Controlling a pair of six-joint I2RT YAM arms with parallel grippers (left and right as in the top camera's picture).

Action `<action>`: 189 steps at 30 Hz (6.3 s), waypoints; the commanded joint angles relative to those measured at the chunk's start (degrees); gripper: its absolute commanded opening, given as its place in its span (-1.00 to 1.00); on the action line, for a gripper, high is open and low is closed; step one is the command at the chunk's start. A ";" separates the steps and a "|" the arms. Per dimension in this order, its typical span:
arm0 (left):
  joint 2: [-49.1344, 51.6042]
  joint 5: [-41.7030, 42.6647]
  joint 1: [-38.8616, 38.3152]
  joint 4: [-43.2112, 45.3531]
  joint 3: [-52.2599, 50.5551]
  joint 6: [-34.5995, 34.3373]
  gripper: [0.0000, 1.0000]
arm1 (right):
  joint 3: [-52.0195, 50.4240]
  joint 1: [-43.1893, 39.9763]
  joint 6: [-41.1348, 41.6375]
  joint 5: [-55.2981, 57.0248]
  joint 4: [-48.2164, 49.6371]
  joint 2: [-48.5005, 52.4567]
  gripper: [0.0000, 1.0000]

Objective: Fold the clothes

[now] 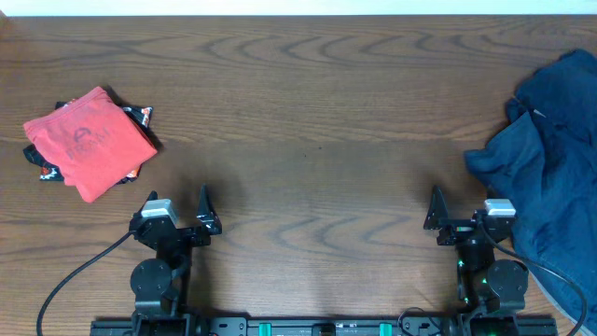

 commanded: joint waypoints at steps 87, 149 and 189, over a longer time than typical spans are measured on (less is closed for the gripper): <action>42.16 5.90 0.24 -39.82 42.27 -5.55 0.96 | 49.83 -1.40 -1.62 19.61 -37.33 65.13 0.89; 43.15 5.99 0.24 -35.10 42.27 -5.55 0.96 | 79.38 16.65 8.35 -20.00 -5.18 91.84 0.03; 94.40 28.30 -32.94 4.15 41.77 -44.74 0.96 | 79.38 -15.04 15.58 11.10 -67.17 88.04 0.98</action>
